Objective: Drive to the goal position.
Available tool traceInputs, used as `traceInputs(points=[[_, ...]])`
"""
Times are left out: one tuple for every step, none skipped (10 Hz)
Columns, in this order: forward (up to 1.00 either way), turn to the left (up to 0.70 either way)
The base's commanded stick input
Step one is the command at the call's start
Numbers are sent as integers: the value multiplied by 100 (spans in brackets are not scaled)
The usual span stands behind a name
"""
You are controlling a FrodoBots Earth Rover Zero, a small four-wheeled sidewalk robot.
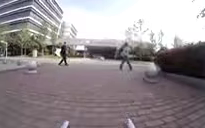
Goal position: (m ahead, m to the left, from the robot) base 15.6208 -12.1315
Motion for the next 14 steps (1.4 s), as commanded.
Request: traceInputs(points=[[70, -14], [70, -14], [70, -14], [70, -14], [70, -14], [70, -14], [70, -14], [70, -14], [70, -14], [70, -14], [70, -14], [70, -14], [70, -14], [70, -14]])
